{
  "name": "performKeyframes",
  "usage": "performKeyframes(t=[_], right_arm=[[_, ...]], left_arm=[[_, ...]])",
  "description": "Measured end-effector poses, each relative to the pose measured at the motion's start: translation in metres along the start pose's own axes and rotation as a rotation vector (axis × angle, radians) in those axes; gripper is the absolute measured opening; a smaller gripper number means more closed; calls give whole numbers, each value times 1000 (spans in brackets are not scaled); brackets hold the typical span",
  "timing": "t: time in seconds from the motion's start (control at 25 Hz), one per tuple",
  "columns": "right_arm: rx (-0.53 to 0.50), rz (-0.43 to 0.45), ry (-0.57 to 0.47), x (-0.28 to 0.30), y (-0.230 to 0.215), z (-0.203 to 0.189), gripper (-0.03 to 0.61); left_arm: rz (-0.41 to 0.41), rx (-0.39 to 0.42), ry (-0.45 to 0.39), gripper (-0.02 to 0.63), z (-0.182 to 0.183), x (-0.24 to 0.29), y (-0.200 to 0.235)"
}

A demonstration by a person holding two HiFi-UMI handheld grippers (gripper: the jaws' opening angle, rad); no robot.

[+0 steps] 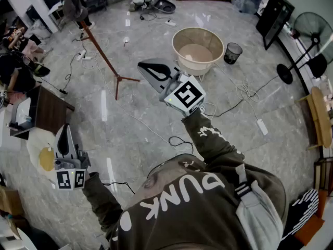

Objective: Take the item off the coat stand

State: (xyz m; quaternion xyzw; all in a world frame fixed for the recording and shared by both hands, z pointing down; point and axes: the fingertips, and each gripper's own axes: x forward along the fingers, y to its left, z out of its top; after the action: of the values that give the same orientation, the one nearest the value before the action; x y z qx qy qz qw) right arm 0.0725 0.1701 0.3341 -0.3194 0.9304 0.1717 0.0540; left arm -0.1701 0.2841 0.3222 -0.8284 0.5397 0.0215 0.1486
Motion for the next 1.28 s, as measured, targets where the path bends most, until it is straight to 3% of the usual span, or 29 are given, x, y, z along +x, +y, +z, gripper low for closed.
performKeyframes(t=[0.44,0.76,0.8,0.84,0.96,1.08,1.2,1.28], right_arm=[[-91,35,-63,18,-12,5,9],[-4,13,-17,19,-17,-16,12],[-5,22,-18,21,-15,-15,49],[-5,32,-16,23,-13,-15,141],[-7,45,-18,28,-15,-16,126],[-4,58,-31,28,-18,-17,184],[-5,95,-53,33,-20,-17,423],[-19,120,-56,35,-22,-17,505]], left_arm=[[9,23,-17,5,-3,11,8],[13,17,8,5,-9,16,11],[16,17,8,5,-9,16,12],[18,18,7,5,-9,16,13],[25,20,7,5,-9,18,13],[32,22,14,5,-11,21,11],[37,28,21,5,-11,27,10],[41,33,24,5,-10,33,8]])
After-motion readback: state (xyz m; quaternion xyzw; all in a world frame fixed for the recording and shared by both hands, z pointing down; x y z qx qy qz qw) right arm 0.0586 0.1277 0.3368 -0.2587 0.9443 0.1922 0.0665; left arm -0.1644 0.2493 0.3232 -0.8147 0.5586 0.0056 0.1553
